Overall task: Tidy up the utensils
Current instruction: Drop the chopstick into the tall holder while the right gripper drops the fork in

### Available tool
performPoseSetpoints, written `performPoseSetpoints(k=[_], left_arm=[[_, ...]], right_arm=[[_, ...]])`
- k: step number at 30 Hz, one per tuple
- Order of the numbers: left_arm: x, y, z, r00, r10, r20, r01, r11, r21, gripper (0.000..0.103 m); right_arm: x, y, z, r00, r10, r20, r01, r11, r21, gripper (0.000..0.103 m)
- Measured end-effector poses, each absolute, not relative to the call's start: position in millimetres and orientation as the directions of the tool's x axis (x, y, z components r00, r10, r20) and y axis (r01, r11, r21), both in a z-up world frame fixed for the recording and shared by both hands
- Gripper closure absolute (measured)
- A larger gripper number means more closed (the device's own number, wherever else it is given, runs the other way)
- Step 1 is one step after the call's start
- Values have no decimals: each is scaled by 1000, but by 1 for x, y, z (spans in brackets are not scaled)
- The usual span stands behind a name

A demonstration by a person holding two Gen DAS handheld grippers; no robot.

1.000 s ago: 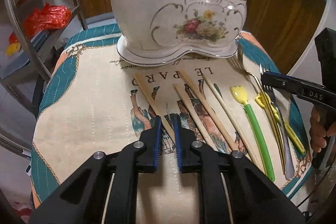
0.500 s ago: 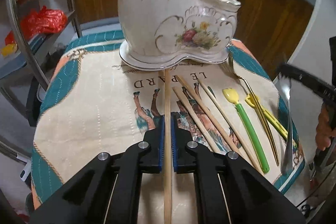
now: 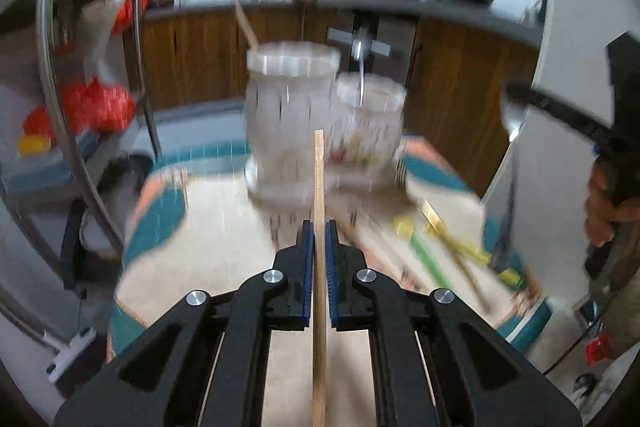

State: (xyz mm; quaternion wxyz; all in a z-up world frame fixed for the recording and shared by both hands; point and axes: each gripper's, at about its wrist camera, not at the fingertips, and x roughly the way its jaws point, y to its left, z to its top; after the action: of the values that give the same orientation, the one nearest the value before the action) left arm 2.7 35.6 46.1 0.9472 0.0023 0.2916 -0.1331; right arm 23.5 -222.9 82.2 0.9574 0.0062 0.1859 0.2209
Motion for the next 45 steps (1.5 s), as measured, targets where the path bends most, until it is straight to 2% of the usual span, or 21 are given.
performPoseSetpoints(k=[4,9,15,19,24,33,45], left_arm=[[3,32,93,878,-271,-394,266,962,-69,97],[33,36,136,931,-280,-235,266,960,-89,97],[97,46,157,939,-319,-131,287,933,-219,97],[134,40,151,937,-328,-120,289,921,-261,97],[162,33,132,948,-288,-137,246,934,-260,97],[174,21,107,959,-244,-141,218,960,-178,97],[146,20,67,936,-274,-221,250,960,-128,97]], right_arm=[[32,-218,103,859,411,-306,-407,910,79,100],[51,-219,136,905,365,-217,-356,931,84,100],[89,-216,159,942,297,-157,-284,953,103,100],[111,-207,153,967,229,-109,-220,971,90,100],[126,-196,140,975,197,-99,-189,978,85,100],[139,-177,105,953,239,-183,-239,971,24,100],[142,-172,72,923,257,-287,-258,965,37,100]])
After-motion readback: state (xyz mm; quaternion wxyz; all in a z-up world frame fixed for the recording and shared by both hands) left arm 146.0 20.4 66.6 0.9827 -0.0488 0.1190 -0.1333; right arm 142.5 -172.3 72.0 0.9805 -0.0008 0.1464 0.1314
